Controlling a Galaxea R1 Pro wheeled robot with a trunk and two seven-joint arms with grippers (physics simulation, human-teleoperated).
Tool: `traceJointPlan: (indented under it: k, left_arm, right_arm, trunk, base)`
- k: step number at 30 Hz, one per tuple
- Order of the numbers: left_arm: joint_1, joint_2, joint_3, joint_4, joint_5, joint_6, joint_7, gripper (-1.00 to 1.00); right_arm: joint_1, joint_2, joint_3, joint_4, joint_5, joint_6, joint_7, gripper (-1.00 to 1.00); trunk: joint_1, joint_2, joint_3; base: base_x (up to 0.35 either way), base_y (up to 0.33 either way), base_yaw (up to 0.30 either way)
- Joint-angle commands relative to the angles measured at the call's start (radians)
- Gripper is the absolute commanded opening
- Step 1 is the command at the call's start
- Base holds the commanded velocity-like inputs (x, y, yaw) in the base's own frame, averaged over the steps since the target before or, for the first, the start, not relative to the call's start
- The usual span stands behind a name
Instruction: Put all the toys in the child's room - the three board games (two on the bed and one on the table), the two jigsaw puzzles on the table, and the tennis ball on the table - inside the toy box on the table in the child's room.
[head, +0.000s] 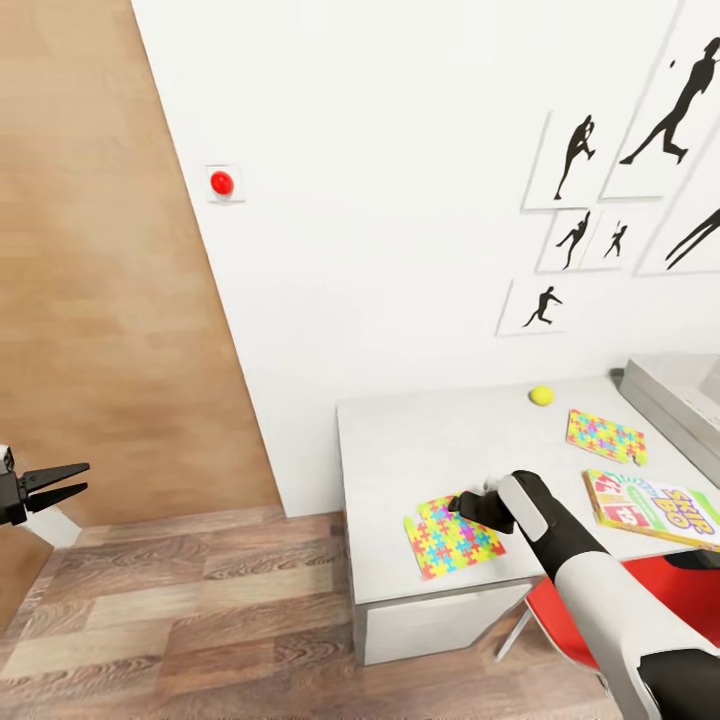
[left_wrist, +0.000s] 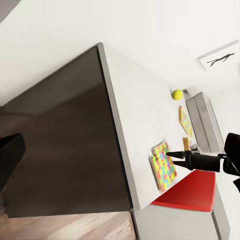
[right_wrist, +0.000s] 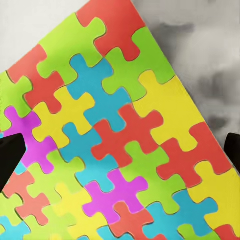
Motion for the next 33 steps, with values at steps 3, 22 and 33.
traceJointPlan:
  k: [3,22,33]
  left_arm:
    - [-0.001,0.0,0.001,0.0,-0.007,0.01,-0.007,1.0]
    - [-0.001,0.0,0.001,0.0,-0.007,0.01,-0.007,1.0]
    - [-0.001,0.0,0.001,0.0,-0.007,0.01,-0.007,1.0]
  right_arm:
    - [0.0,0.0,0.007,0.041,-0.022,0.001,-0.009,1.0]
    - [0.0,0.002,0.007,0.041,-0.022,0.001,-0.009,1.0]
    - [0.0,0.002,0.008,0.041,-0.022,0.001,-0.009,1.0]
  trunk:
    - [0.001,-0.002,-0.002]
    - [0.001,-0.002,-0.002]
    - [0.001,-0.002,-0.002]
  base:
    - [-0.092,0.221,0.0]
    - [-0.019,0.169,0.0]
    - [0.0,0.114,0.0]
